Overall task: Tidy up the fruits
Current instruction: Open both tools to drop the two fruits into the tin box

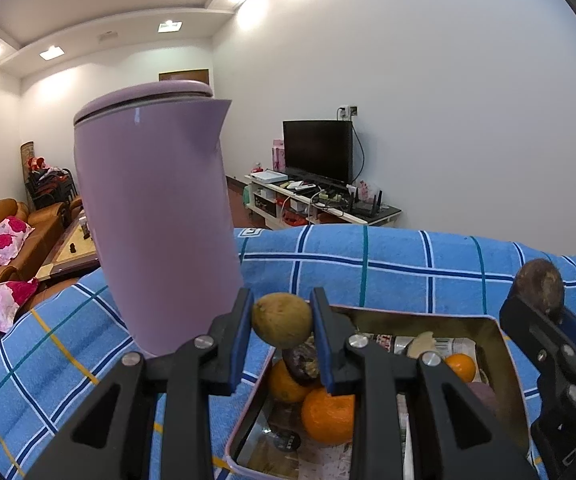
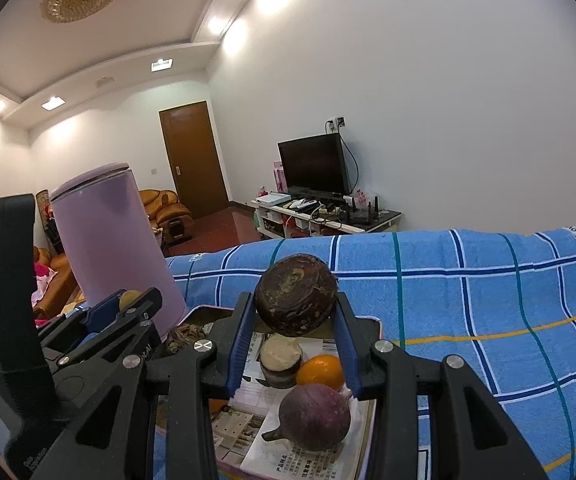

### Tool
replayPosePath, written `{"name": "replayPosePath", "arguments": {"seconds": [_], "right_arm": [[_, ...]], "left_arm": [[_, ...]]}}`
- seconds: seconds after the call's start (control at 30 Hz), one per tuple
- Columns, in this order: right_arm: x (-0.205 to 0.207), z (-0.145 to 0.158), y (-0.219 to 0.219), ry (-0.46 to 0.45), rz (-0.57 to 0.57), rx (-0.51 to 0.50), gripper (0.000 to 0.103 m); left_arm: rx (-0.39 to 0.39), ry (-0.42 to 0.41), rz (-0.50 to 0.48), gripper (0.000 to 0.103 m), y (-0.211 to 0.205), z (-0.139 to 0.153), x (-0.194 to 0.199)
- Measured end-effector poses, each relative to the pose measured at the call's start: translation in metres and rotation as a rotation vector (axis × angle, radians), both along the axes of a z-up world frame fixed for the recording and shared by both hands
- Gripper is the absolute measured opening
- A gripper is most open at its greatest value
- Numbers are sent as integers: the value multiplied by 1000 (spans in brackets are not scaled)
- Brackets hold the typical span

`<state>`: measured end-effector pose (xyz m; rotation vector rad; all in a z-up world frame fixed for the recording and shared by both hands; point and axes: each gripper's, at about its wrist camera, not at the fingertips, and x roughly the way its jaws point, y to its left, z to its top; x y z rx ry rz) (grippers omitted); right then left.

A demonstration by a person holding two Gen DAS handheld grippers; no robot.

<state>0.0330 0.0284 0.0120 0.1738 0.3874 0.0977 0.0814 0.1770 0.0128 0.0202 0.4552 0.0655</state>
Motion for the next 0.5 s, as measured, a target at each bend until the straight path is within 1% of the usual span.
{"name": "replayPosePath", "arguments": {"seconds": [0.1,0.2,0.3,0.37,0.5], "right_arm": [[1,2,-6,2,-5,3,41],[0,2,-15,1,-43,2,41],[6,1,-21,22,-60,10,41],[11,-2,-20,49,-52,16,41],[16,-8,-16,95,1,33,41]], "left_arm": [[1,17,-14,30,-1,-3,2],[-18,34,-40,30,-3,-5,5],[-38,48,-92,30,-8,-7,11],[-8,58,-101,30,-13,-10,13],[15,82,-127,30,-15,-11,11]]}}
